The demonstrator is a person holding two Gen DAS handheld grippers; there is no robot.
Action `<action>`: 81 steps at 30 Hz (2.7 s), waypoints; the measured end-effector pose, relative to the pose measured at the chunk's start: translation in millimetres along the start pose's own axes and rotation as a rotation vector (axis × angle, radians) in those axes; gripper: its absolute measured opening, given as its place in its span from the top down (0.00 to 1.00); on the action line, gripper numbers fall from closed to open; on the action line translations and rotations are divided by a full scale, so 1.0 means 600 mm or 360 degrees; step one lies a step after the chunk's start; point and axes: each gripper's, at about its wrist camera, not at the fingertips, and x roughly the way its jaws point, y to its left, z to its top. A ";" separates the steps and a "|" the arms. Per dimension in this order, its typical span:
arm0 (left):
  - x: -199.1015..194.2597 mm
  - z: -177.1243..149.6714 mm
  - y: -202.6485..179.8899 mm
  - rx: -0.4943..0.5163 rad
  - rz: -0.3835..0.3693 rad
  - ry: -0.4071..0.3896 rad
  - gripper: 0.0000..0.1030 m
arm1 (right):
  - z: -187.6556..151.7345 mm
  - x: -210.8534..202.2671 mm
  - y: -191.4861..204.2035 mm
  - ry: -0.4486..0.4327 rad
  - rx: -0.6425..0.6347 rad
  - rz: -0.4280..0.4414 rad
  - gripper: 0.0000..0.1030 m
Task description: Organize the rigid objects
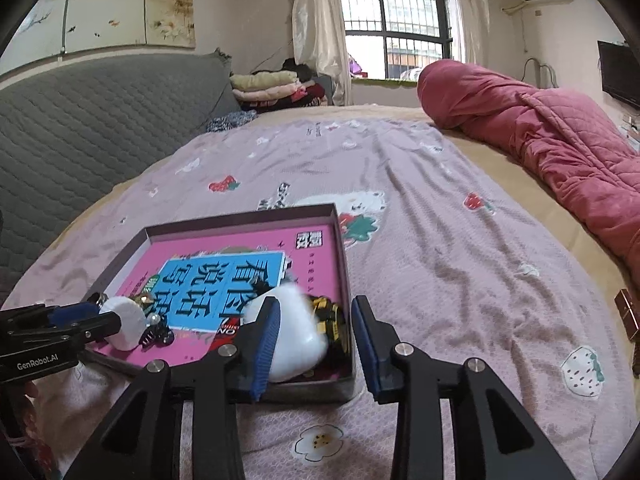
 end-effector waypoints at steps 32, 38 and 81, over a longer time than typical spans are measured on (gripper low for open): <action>-0.116 -0.091 -0.011 -0.0051 0.0153 -0.0044 0.28 | -0.078 -0.088 0.097 0.0103 -0.0059 0.0032 0.41; -0.125 -0.116 -0.008 -0.0081 0.0145 -0.0040 0.28 | -0.094 -0.097 0.092 0.0140 -0.0050 -0.0010 0.41; -0.079 -0.158 -0.013 -0.0058 0.0146 0.0056 0.28 | -0.122 -0.075 0.111 0.0211 -0.0151 -0.0019 0.41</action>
